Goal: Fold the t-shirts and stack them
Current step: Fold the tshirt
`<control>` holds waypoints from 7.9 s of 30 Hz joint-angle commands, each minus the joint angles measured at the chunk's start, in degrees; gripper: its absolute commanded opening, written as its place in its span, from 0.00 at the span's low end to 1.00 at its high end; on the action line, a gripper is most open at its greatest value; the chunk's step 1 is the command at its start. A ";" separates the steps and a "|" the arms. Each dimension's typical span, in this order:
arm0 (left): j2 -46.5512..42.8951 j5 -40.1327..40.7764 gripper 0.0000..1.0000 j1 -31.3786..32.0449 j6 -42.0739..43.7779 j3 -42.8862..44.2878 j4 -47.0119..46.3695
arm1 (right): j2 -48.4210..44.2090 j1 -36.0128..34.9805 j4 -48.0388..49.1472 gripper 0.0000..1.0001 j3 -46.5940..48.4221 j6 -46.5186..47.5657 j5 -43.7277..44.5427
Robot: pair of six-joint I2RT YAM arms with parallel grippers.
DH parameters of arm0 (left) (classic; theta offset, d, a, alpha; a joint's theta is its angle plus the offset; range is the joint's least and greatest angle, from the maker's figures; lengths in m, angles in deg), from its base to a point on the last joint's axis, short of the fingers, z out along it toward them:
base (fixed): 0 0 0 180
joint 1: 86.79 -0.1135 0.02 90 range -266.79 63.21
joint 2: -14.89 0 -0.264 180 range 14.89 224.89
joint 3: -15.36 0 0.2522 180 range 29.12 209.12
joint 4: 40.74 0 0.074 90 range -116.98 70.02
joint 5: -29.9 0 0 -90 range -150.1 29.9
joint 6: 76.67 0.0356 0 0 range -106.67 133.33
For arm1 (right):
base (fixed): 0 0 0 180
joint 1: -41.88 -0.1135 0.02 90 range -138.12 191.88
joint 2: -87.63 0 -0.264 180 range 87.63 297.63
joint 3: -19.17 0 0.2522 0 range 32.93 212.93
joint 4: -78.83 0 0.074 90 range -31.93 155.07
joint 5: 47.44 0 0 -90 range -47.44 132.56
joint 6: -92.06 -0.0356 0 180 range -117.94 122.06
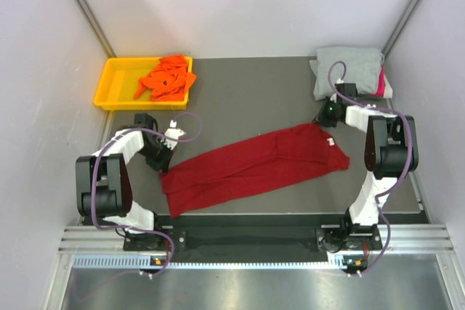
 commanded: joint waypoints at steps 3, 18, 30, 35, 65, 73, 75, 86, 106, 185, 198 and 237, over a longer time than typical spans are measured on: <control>-2.36 -0.48 0.00 -0.30 7.45 -3.24 5.29 | 5.24 -5.45 2.62 0.00 7.91 -2.45 1.17; -3.94 -10.85 0.06 2.07 9.39 -3.15 7.23 | 37.49 -14.68 7.18 0.00 50.45 -17.47 1.34; -3.15 -11.30 0.28 3.04 8.59 -5.08 7.14 | 39.84 -16.53 8.60 0.52 68.06 -20.50 8.54; -6.05 -8.39 0.48 2.95 7.37 -5.09 7.23 | 23.92 -14.42 5.27 0.60 51.64 -13.36 13.28; 3.00 -4.60 0.27 20.17 4.55 -5.00 1.78 | 16.23 -5.37 16.33 0.03 14.94 -26.35 6.19; 3.09 -15.42 0.29 33.88 6.85 -2.37 5.92 | 35.03 -7.73 10.20 0.00 46.30 -29.52 1.43; 5.10 -15.86 0.33 37.66 3.17 0.09 3.64 | 41.71 -8.70 8.61 0.01 57.95 -30.57 1.00; -1.11 -11.84 0.62 39.52 -3.00 2.31 2.39 | 21.94 -9.41 1.58 0.61 48.38 -19.54 11.88; -35.92 -11.10 0.60 39.43 -7.57 -17.10 -16.57 | -60.28 -50.00 -15.40 0.59 -39.43 -42.84 12.24; 10.81 -5.76 0.00 31.52 -3.53 13.25 -44.80 | -14.79 -14.78 -4.67 0.00 -3.69 -10.19 -11.13; 25.32 -0.75 0.00 28.97 -6.17 24.35 -41.55 | 2.52 -10.73 -3.44 0.00 9.42 -8.78 -14.83; 22.86 -8.13 0.33 33.10 -16.28 21.53 -28.93 | -13.72 -21.81 -0.71 0.26 -17.73 -10.80 -0.33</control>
